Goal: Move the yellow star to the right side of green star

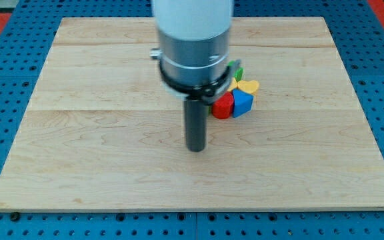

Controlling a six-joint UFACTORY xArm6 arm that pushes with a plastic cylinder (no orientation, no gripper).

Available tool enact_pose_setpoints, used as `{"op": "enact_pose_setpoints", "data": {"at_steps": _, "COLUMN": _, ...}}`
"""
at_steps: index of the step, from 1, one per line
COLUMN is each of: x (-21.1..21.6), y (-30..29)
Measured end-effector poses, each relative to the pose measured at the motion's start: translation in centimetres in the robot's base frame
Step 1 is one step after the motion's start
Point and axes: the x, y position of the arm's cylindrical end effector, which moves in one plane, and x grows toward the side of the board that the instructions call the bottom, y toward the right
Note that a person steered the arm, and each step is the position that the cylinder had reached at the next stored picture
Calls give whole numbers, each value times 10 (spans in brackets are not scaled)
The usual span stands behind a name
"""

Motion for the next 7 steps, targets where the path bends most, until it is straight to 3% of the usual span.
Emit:
{"op": "enact_pose_setpoints", "data": {"at_steps": 1, "x": -7, "y": 71}}
{"op": "enact_pose_setpoints", "data": {"at_steps": 2, "x": -30, "y": 90}}
{"op": "enact_pose_setpoints", "data": {"at_steps": 5, "x": -118, "y": 90}}
{"op": "enact_pose_setpoints", "data": {"at_steps": 7, "x": -122, "y": 97}}
